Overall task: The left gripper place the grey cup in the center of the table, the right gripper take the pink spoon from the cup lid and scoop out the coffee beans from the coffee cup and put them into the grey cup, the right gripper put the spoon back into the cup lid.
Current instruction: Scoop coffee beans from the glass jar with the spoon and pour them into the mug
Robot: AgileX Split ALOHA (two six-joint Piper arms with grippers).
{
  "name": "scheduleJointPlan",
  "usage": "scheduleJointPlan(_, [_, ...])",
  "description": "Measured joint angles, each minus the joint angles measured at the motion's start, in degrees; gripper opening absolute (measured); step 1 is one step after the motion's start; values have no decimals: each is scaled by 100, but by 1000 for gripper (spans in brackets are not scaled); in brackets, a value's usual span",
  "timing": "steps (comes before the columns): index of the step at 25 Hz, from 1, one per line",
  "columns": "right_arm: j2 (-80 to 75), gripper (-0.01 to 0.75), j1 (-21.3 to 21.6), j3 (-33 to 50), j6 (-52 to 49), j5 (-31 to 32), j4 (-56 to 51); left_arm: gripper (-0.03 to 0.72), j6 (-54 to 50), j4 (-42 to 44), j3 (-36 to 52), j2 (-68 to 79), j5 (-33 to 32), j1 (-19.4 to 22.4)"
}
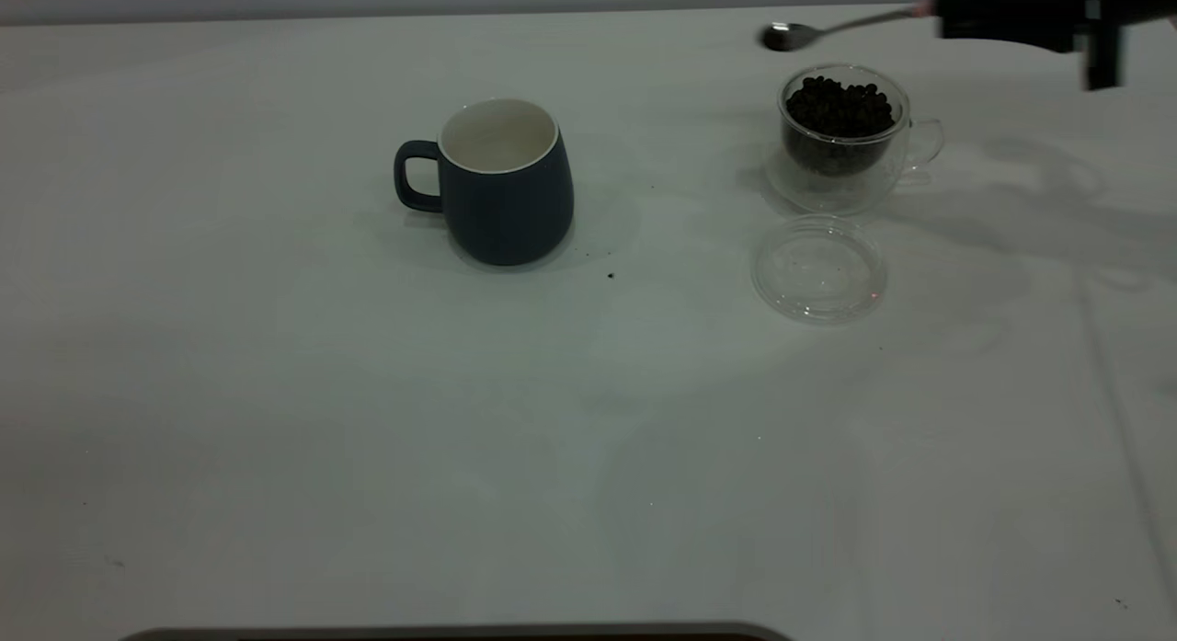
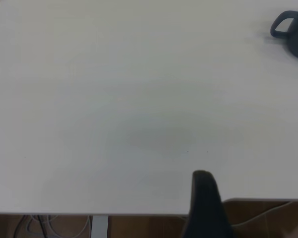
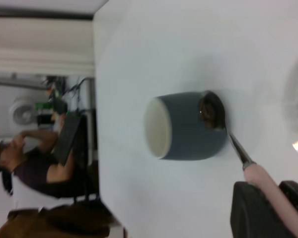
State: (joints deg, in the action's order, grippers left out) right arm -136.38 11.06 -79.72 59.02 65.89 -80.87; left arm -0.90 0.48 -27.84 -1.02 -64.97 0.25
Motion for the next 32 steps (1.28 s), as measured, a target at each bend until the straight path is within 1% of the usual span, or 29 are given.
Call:
scheduleJointPlan(4, [0, 94, -578, 0, -17, 0, -329, 567, 6, 0, 0, 0, 0, 0])
scheduleJointPlan(9, [0, 94, -1261, 0, -42, -52, -432, 567, 11, 0, 0, 0, 0, 0])
scheduleJointPlan(12, [0, 94, -1683, 0, -42, -259, -548, 567, 11, 0, 0, 0, 0, 0])
scheduleJointPlan(15, [0, 94, -1981, 0, -36, -653, -683, 567, 11, 0, 0, 0, 0, 0])
scheduleJointPlan(20, [0, 94, -2305, 0, 229, -1569, -764, 567, 11, 0, 0, 0, 0, 0])
scheduleJointPlan(22, [0, 94, -2410, 0, 516, -1853, -808, 567, 11, 0, 0, 0, 0, 0])
scheduleJointPlan(25, [0, 94, -2552, 0, 1271, -2260, -960, 567, 11, 0, 0, 0, 0, 0])
scheduleJointPlan(29, [0, 94, -2662, 0, 2448, -2367, -1250, 567, 11, 0, 0, 0, 0, 0])
scheduleJointPlan(32, [40, 94, -2685, 0, 3038, -2399, -1278, 567, 11, 0, 0, 0, 0, 0])
